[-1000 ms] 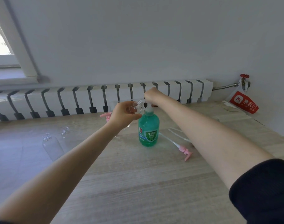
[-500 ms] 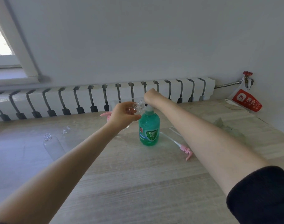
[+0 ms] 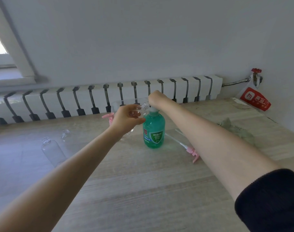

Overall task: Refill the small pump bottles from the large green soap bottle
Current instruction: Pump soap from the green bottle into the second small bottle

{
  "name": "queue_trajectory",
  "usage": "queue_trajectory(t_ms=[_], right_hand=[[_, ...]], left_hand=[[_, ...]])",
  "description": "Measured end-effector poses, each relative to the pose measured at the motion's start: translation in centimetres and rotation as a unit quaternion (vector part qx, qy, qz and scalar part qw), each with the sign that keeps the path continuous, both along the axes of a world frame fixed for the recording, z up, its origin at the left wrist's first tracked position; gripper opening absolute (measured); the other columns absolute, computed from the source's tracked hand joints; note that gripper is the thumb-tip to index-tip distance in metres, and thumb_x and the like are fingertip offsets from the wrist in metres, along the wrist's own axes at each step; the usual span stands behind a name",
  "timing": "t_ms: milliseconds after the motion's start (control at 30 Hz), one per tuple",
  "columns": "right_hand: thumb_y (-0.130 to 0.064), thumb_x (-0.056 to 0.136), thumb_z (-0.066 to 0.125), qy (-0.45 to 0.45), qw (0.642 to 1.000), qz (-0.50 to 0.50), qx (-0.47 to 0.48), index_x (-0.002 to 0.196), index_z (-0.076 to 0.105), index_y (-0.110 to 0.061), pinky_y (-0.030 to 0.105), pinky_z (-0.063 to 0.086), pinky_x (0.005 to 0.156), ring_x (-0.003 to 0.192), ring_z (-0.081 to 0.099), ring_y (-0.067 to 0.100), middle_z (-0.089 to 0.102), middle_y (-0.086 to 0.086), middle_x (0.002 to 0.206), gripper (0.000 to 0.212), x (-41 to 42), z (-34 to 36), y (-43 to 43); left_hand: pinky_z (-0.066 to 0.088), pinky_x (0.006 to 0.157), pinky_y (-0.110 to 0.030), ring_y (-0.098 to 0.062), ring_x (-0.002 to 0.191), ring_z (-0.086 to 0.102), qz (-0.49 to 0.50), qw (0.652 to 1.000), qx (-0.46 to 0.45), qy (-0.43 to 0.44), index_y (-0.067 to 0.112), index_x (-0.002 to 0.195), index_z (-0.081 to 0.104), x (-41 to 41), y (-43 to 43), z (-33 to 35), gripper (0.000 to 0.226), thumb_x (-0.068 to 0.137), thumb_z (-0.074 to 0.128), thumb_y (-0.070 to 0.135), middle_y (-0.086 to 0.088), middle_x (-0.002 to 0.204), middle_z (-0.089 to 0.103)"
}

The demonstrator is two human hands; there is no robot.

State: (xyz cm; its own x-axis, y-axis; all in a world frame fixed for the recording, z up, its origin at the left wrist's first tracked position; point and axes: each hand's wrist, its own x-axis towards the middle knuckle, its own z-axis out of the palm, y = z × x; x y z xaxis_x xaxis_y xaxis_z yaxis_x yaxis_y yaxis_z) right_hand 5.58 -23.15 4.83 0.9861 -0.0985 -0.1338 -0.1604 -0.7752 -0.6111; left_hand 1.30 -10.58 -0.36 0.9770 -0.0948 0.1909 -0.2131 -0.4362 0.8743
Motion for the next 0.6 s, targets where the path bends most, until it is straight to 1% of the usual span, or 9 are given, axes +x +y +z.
queue_trajectory(t_ms=[100,167,267,367,400,433,500,567,600], right_hand=[[-0.01,0.098,0.033,-0.003,1.0,0.012,-0.024,0.125,0.047,0.003,0.026,0.036,0.066,0.081,0.046,0.019,0.035,0.005,0.072,0.032,0.7,-0.4,-0.1],[-0.009,0.098,0.032,0.001,0.999,0.021,-0.037,0.117,0.049,0.0,0.025,0.034,0.063,0.079,0.045,0.019,0.037,0.007,0.075,0.026,0.5,-0.2,-0.2],[-0.008,0.099,0.033,-0.002,0.997,0.038,-0.067,0.102,0.051,0.001,0.025,0.035,0.069,0.087,0.043,0.021,0.04,0.011,0.093,0.021,0.2,0.1,-0.1],[-0.008,0.098,0.033,-0.001,0.997,0.026,-0.077,0.097,0.046,-0.002,0.021,0.034,0.057,0.072,0.042,0.018,0.037,0.009,0.079,0.014,0.6,0.6,-0.2],[-0.007,0.097,0.033,-0.001,0.997,0.028,-0.074,0.101,0.049,0.003,0.022,0.035,0.057,0.07,0.042,0.018,0.041,0.011,0.082,0.019,1.0,0.8,0.0],[-0.006,0.096,0.034,-0.001,0.997,0.029,-0.068,0.111,0.048,0.008,0.023,0.037,0.058,0.071,0.045,0.02,0.048,0.016,0.093,0.025,1.3,0.9,-0.1],[-0.005,0.095,0.035,0.011,0.997,0.018,-0.08,0.131,0.038,0.01,0.024,0.039,0.056,0.071,0.048,0.021,0.052,0.021,0.114,0.039,1.5,1.0,0.1],[-0.004,0.096,0.034,0.0,0.995,0.036,-0.092,0.134,0.039,0.008,0.025,0.041,0.066,0.078,0.048,0.022,0.05,0.022,0.123,0.04,1.6,1.0,0.1],[-0.003,0.097,0.033,-0.002,0.994,0.041,-0.098,0.132,0.04,0.007,0.025,0.041,0.07,0.082,0.048,0.022,0.049,0.021,0.123,0.038,1.5,1.0,0.1]], left_hand=[[0.052,0.082,-0.026,-0.019,0.096,0.063,-0.004,1.0,0.0,0.004,0.008,0.124,0.057,-0.1,0.0,0.1,0.049,0.078,0.074,0.007,-0.008,0.105,0.065],[0.051,0.081,-0.025,-0.019,0.096,0.063,-0.003,1.0,-0.001,0.007,0.008,0.124,0.057,-0.2,0.0,0.2,0.049,0.078,0.074,0.007,-0.007,0.105,0.064],[0.051,0.082,-0.026,-0.018,0.095,0.063,0.0,1.0,-0.003,0.009,0.008,0.125,0.057,-0.3,0.0,0.3,0.05,0.078,0.074,0.007,-0.007,0.104,0.064],[0.052,0.084,-0.028,-0.016,0.094,0.063,-0.002,1.0,-0.015,0.013,0.008,0.124,0.059,-0.2,-0.1,0.5,0.047,0.079,0.074,0.009,-0.007,0.105,0.065],[0.053,0.086,-0.03,-0.016,0.095,0.063,-0.002,1.0,-0.015,0.014,0.007,0.123,0.06,-0.1,-0.1,0.6,0.046,0.079,0.074,0.009,-0.007,0.106,0.065],[0.053,0.089,-0.033,-0.017,0.095,0.063,-0.003,1.0,-0.015,0.013,0.007,0.122,0.06,0.0,-0.1,0.7,0.046,0.079,0.074,0.009,-0.008,0.106,0.066],[0.054,0.091,-0.036,-0.018,0.096,0.063,-0.005,1.0,-0.016,0.011,0.006,0.122,0.06,0.1,-0.1,0.9,0.046,0.078,0.074,0.008,-0.008,0.107,0.066],[0.054,0.09,-0.034,-0.018,0.097,0.063,-0.006,1.0,-0.017,0.01,0.006,0.122,0.06,0.1,-0.1,0.9,0.046,0.078,0.074,0.007,-0.009,0.108,0.066],[0.054,0.089,-0.033,-0.018,0.097,0.063,-0.006,1.0,-0.016,0.01,0.006,0.122,0.06,0.1,0.0,0.9,0.046,0.078,0.074,0.007,-0.009,0.109,0.066]])
